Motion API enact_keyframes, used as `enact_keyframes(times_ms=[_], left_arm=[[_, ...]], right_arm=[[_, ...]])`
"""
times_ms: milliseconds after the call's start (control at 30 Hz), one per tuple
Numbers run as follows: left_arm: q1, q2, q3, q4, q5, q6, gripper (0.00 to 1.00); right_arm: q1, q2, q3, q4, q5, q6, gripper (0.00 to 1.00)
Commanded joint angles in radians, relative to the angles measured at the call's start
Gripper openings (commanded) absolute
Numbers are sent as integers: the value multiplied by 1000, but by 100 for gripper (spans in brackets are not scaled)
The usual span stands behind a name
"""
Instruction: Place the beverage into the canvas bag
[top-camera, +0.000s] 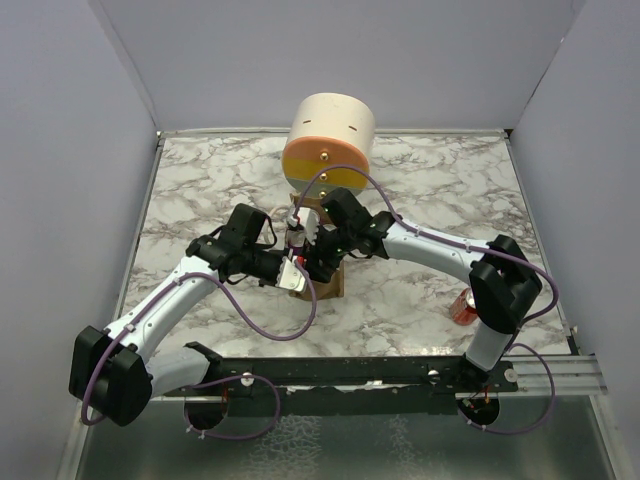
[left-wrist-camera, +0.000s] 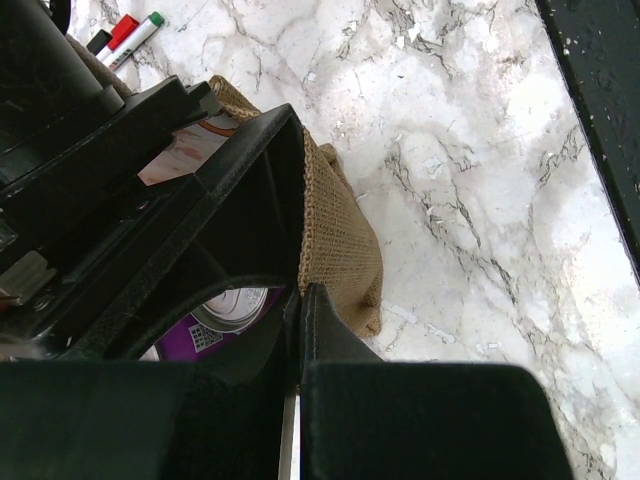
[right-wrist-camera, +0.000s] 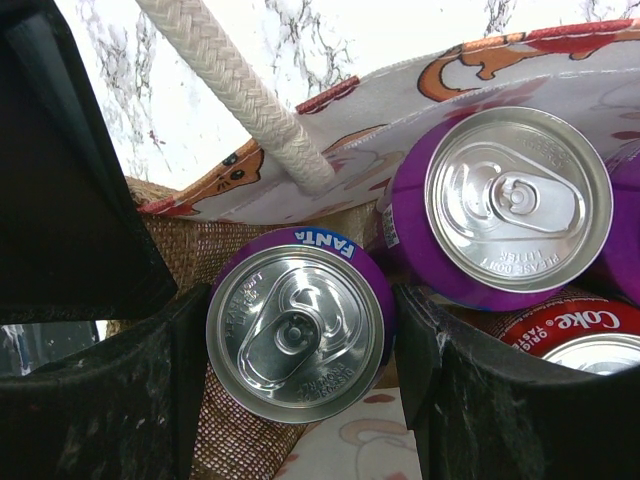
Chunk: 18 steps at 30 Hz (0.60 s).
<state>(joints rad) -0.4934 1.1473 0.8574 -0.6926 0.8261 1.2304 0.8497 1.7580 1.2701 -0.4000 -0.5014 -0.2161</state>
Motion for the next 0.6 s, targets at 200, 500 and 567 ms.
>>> enact_keyframes(times_ms=[200, 500, 567], left_arm=[[-10, 11, -38, -93, -11, 11, 0], [-10, 15, -36, -92, -12, 10, 0], [-10, 15, -36, -91, -14, 11, 0]], right_arm=[[32, -27, 22, -82, -59, -39, 63], [32, -39, 51, -133, -72, -55, 80], [32, -47, 51, -134, -71, -57, 81]])
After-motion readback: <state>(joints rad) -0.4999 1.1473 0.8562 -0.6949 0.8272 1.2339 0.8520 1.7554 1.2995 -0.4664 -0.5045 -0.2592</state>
